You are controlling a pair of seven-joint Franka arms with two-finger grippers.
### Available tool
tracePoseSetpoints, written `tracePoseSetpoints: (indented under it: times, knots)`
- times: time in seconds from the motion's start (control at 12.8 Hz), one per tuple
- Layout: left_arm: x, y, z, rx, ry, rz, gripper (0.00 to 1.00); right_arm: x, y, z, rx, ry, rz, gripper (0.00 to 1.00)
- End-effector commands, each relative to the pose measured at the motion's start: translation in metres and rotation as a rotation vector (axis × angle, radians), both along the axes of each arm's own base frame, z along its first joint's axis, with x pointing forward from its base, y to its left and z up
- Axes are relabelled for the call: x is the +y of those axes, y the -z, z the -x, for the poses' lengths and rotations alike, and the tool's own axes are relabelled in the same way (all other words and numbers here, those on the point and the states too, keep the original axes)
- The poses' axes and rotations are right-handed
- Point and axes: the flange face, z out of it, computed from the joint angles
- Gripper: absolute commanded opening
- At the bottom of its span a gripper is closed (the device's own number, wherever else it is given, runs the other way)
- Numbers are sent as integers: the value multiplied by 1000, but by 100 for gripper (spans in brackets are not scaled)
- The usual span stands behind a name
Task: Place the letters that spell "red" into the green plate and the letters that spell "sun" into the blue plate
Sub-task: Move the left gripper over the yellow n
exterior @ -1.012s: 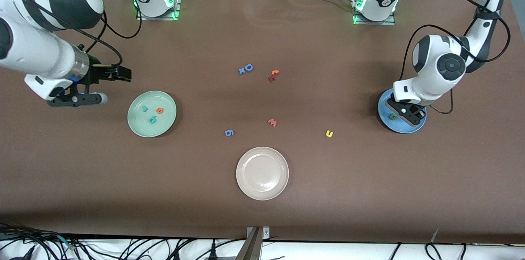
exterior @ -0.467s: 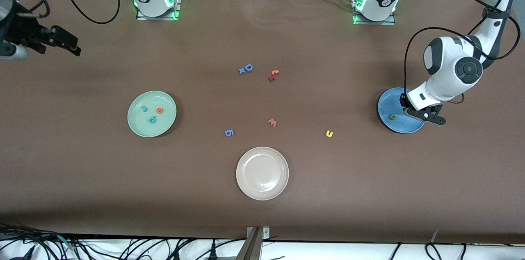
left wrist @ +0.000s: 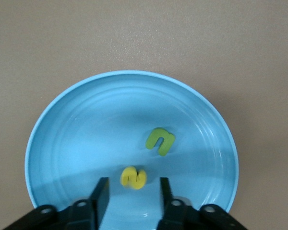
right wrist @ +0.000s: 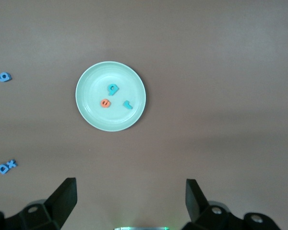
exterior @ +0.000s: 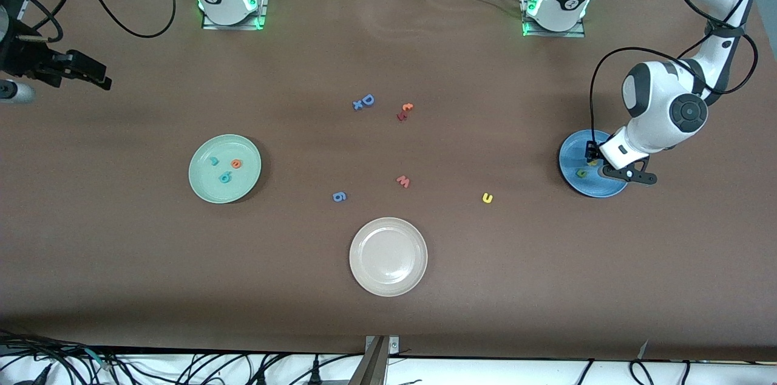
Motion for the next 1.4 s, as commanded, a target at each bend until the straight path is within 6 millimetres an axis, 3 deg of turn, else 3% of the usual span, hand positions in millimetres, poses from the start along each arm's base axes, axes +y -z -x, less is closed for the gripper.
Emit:
tracePoseSetpoints:
  times: [0.0,0.23,0.47,0.93,1.17,1.32]
  knots:
    - [-13,-16,-11,-29,22,9,99,0,-16,-4,-42,-12,-1,100]
    - [-74,-32,-23,-67,121,26,97,-6,-2,-13,-27,-3,18,100]
    - [-143,-39,-39,-101,125,60,93,-7,-3,-15,-28,-10,33,100]
    - [-230,-26,-73,-148,213,89,90,-8,-6,-20,-40,-6,41,100]
    - [-260,-7,-78,-142,248,93,82,5,-10,-20,-46,-28,44,100]
    - [-277,4,-76,-133,217,91,82,5,-9,-22,-46,-30,51,100]
